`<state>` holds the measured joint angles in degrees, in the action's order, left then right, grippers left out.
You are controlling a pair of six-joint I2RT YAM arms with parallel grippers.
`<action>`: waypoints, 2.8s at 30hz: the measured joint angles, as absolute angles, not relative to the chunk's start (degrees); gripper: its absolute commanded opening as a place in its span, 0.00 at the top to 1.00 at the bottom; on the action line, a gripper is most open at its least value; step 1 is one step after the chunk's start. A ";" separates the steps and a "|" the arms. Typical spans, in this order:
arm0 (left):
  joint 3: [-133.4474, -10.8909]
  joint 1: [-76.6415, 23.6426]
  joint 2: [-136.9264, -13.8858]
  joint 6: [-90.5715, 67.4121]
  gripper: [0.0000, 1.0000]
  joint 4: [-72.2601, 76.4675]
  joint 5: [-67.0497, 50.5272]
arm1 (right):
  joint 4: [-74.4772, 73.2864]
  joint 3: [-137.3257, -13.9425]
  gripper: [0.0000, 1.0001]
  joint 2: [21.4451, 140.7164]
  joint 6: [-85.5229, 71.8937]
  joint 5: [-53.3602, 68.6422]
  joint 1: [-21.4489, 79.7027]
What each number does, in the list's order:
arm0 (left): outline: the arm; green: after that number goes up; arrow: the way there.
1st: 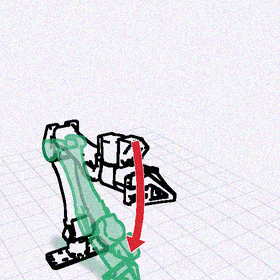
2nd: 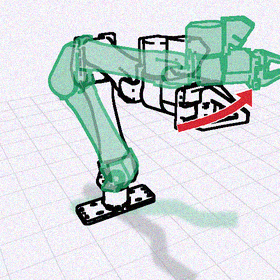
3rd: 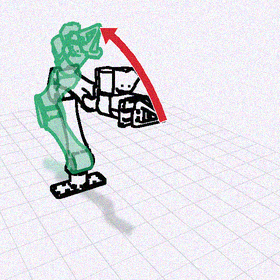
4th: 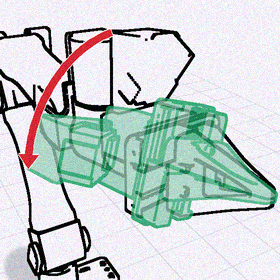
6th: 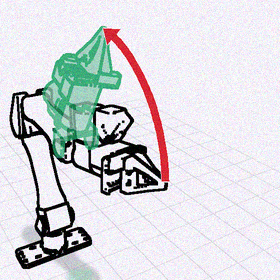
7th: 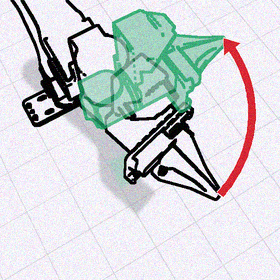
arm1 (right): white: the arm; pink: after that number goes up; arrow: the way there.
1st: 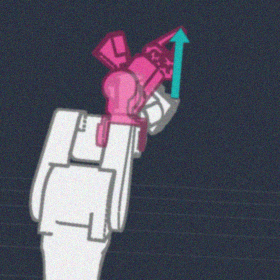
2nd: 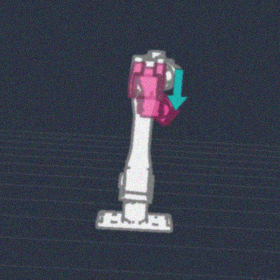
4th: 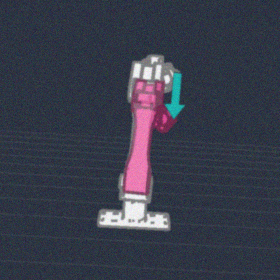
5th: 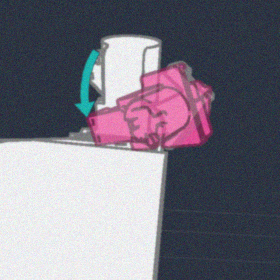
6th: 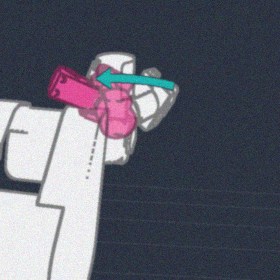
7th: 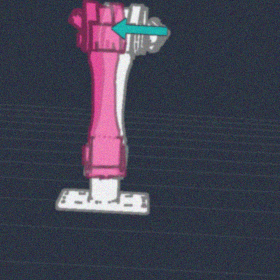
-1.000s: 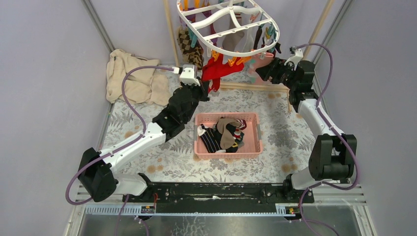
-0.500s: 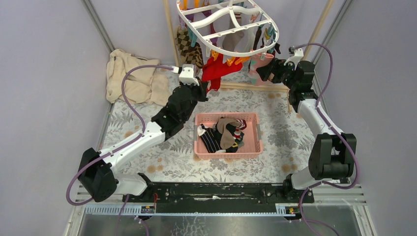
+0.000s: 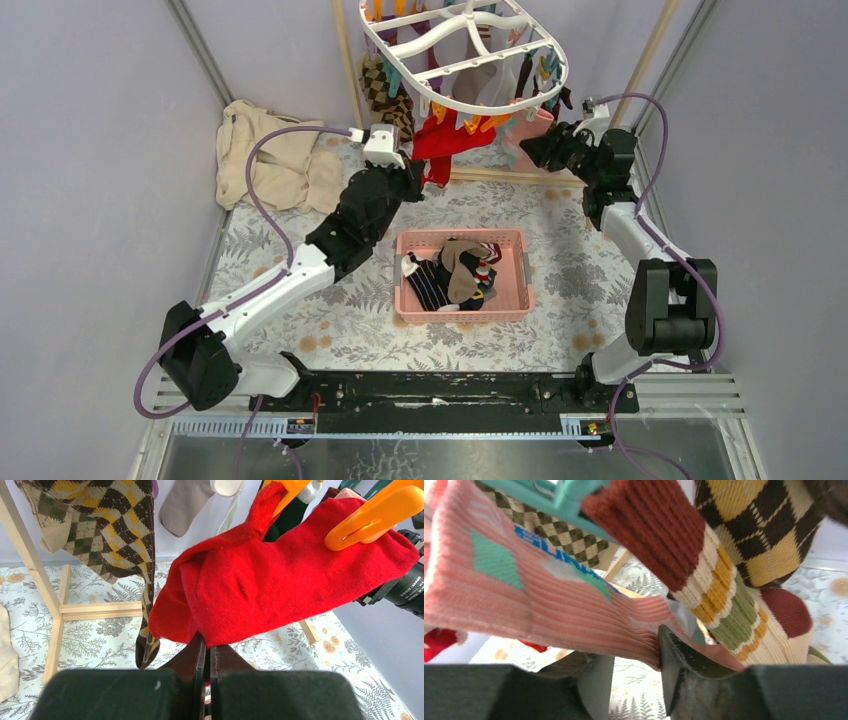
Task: Remove the socks clipped to the hanger
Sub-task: Remove the sock from the hanger.
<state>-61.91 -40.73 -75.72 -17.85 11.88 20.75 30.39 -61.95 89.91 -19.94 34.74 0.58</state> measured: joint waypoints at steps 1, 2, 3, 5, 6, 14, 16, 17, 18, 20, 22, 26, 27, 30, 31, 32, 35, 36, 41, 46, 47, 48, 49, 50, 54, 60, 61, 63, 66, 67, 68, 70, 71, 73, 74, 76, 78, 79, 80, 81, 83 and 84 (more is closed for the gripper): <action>-61.95 -40.73 -75.75 -17.85 1.00 11.88 20.67 | 31.11 -61.45 0.68 89.89 -20.58 35.44 0.58; -61.98 -40.73 -75.77 -17.85 0.99 11.86 20.53 | 31.83 -60.90 0.73 89.89 -21.28 35.97 0.58; -61.98 -40.73 -75.83 -17.85 0.98 11.86 20.47 | 32.45 -60.40 0.75 89.89 -21.98 36.45 0.58; -61.98 -40.71 -76.07 -17.87 0.92 11.77 20.23 | 33.08 -59.29 0.79 89.49 -23.11 37.28 0.58; -61.98 -40.71 -76.16 -17.87 0.89 11.73 20.08 | 33.10 -58.72 0.81 89.03 -23.51 37.45 0.58; -61.98 -40.64 -77.43 -18.55 0.65 10.55 18.20 | 25.61 -56.90 0.92 78.24 -23.88 37.12 0.58; -61.98 -40.53 -77.62 -18.92 0.60 10.17 17.72 | 22.85 -56.95 0.92 74.63 -23.38 37.06 0.58; -61.98 -40.45 -77.73 -19.11 0.58 10.00 17.30 | 21.63 -57.01 0.93 73.10 -23.16 37.06 0.58; -61.98 -40.42 -77.80 -19.38 0.57 9.76 16.82 | 20.25 -57.10 0.93 71.53 -22.87 37.01 0.58; -62.04 -40.42 -77.84 -19.88 0.54 9.15 15.88 | 17.52 -57.45 0.94 68.99 -22.39 36.99 0.58; -62.06 -40.42 -77.87 -20.71 0.51 8.82 14.46 | 14.52 -58.39 0.94 67.37 -22.00 36.99 0.64; -62.15 -40.47 -77.82 -22.35 0.47 8.10 11.77 | 9.61 -60.75 0.95 66.57 -21.39 36.86 1.69; -62.15 -40.51 -77.80 -22.68 0.46 7.88 11.22 | 8.36 -61.34 0.95 66.59 -21.21 36.69 2.39; -62.00 -40.91 -77.03 -23.90 0.44 6.79 9.85 | 4.71 -63.02 0.95 66.76 -20.58 36.21 5.30; -61.73 -41.01 -76.40 -24.18 0.44 6.46 9.50 | 3.55 -63.70 0.95 66.98 -20.32 35.92 6.55; -61.41 -41.21 -75.53 -24.58 0.43 6.15 9.15 | 2.59 -64.47 0.95 67.33 -20.14 35.64 7.97; -60.73 -41.67 -72.60 -25.50 0.42 5.54 8.16 | 0.97 -66.02 0.95 68.64 -19.73 35.07 11.62; -60.64 -41.76 -71.72 -25.78 0.41 5.50 7.90 | 0.36 -66.32 0.95 69.10 -19.64 34.92 12.93; -60.49 -42.37 -67.46 -26.96 0.38 4.84 6.79 | -1.96 -66.50 0.95 70.63 -19.49 33.58 17.74; -59.68 -42.70 -64.82 -28.25 0.38 3.84 4.91 | -4.12 -66.81 0.95 70.72 -19.51 33.01 19.86; -59.55 -42.89 -64.75 -28.58 0.38 3.79 4.51 | -4.43 -66.92 0.95 70.72 -19.53 32.93 20.08; -59.35 -43.27 -64.75 -28.86 0.38 3.81 4.08 | -4.71 -67.11 0.95 70.72 -19.62 32.84 20.27; -59.02 -43.88 -64.84 -29.08 0.38 3.77 3.77 | -4.93 -67.35 0.95 70.72 -19.79 32.82 20.45; -58.74 -44.45 -64.97 -29.23 0.38 3.77 3.51 | -4.95 -67.57 0.95 70.72 -19.94 32.80 20.58; -56.71 -47.57 -66.48 -29.71 0.36 3.86 3.07 | -4.99 -68.99 0.95 70.72 -21.04 32.60 21.39; -53.23 -50.24 -67.85 -30.37 0.36 3.84 2.85 | -4.47 -71.22 0.95 70.76 -24.27 33.19 23.35; -52.90 -50.37 -67.85 -30.44 0.35 3.86 2.85 | -4.36 -71.50 0.95 70.78 -24.88 33.54 23.62; -52.36 -50.70 -67.77 -30.59 0.35 3.92 2.90 | -4.29 -72.14 0.95 70.89 -25.85 33.87 23.99; -51.27 -50.96 -66.87 -30.92 0.35 4.01 3.18 | -4.60 -73.63 0.96 71.42 -26.55 34.02 24.43; -50.94 -51.07 -66.46 -30.98 0.35 4.01 3.40 | -5.08 -74.24 0.96 71.66 -26.55 34.00 24.53; -50.74 -51.11 -66.08 -31.00 0.35 4.01 3.60 | -5.45 -74.85 0.96 71.85 -26.41 33.93 24.62; -50.61 -51.18 -65.41 -30.98 0.35 3.99 4.19 | -6.44 -75.22 0.96 71.94 -25.89 33.91 24.75; -50.61 -51.20 -65.10 -30.98 0.35 4.01 4.47 | -7.20 -75.22 0.96 71.88 -25.58 33.89 24.77; -50.61 -51.24 -64.55 -30.96 0.35 4.03 5.17 | -9.10 -75.02 0.96 71.83 -24.71 33.61 24.80; -50.61 -51.27 -64.45 -30.92 0.35 4.05 5.43 | -10.07 -74.76 0.96 71.70 -24.18 33.52 24.82; -50.61 -51.33 -64.51 -30.76 0.35 4.08 5.85 | -12.10 -73.93 0.96 71.13 -23.22 33.47 24.82; -50.61 -51.33 -64.90 -30.52 0.35 4.08 6.20 | -14.26 -73.47 0.96 70.57 -22.26 33.45 24.82; -50.61 -51.33 -65.12 -30.37 0.35 4.08 6.31 | -15.51 -73.43 0.96 70.30 -21.65 33.43 24.82; -50.63 -51.33 -65.39 -30.24 0.35 4.05 6.46 | -16.25 -73.43 0.96 70.08 -21.15 33.45 24.82; -50.63 -51.33 -65.71 -30.04 0.35 4.05 6.61 | -17.10 -73.43 0.96 69.84 -20.60 33.45 24.82; -50.65 -51.33 -66.22 -29.69 0.35 4.03 6.92 | -18.92 -73.60 0.96 69.45 -19.53 33.43 24.82; -50.65 -51.33 -66.41 -29.56 0.35 3.99 7.07 | -20.05 -74.00 0.96 69.43 -18.94 33.26 24.82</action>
<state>-50.65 -51.33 -66.41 -29.56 3.99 7.07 -20.05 -74.00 69.43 -18.94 33.26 24.82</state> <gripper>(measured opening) 0.652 0.101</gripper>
